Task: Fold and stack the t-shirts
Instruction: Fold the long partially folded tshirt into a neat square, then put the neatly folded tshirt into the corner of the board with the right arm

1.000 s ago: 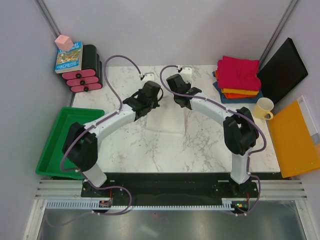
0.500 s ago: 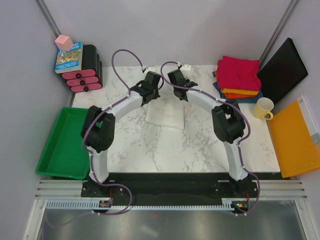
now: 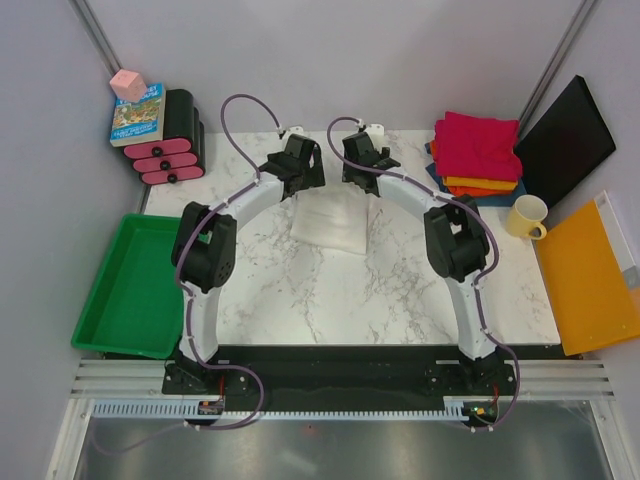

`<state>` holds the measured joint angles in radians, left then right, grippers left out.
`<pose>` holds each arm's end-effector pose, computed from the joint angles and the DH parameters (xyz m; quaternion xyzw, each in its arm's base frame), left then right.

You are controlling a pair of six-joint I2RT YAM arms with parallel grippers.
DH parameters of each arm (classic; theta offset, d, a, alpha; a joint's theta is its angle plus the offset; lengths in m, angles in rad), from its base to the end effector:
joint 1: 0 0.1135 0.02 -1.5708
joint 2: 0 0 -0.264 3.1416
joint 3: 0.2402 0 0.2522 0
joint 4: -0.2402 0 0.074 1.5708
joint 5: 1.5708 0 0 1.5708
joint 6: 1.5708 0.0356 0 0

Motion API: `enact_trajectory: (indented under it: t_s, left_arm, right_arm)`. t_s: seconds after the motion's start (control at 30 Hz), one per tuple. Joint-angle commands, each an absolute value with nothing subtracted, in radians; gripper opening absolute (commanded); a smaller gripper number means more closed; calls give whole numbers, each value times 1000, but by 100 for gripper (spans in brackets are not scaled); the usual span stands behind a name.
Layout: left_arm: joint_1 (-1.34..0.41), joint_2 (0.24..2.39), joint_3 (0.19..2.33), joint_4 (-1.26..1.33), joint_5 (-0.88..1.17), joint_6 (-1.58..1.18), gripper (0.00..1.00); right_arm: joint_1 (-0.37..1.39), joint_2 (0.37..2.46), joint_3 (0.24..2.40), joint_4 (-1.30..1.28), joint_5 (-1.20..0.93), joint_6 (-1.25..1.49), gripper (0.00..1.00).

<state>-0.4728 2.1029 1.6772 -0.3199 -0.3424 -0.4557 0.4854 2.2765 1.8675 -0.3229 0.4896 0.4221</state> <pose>0.4335 -0.2083 0.2215 -0.0606 0.9032 -0.0374 0.4232 0.4662 0.2270 0.2016 0.0706 0.8888 -0.0258 0.4522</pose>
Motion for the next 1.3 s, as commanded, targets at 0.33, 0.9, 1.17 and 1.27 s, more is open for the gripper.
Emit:
enact_trajectory:
  t_s: [0.33, 0.9, 1.17, 1.27]
  left_arm:
    - [-506, 1962, 1511, -238, -212, -508, 51]
    - [-491, 2284, 1694, -328, -144, -515, 56]
    - [-483, 2232, 1658, -322, -109, -545, 59]
    - [-495, 2178, 1614, -328, -112, -537, 58]
  right_arm:
    - [583, 2120, 1660, -199, 340, 514, 0]
    - [543, 2236, 1577, -239, 357, 517, 0]
    - [534, 2224, 1588, -247, 339, 514, 0]
    - [534, 2206, 1579, -285, 348, 529, 0]
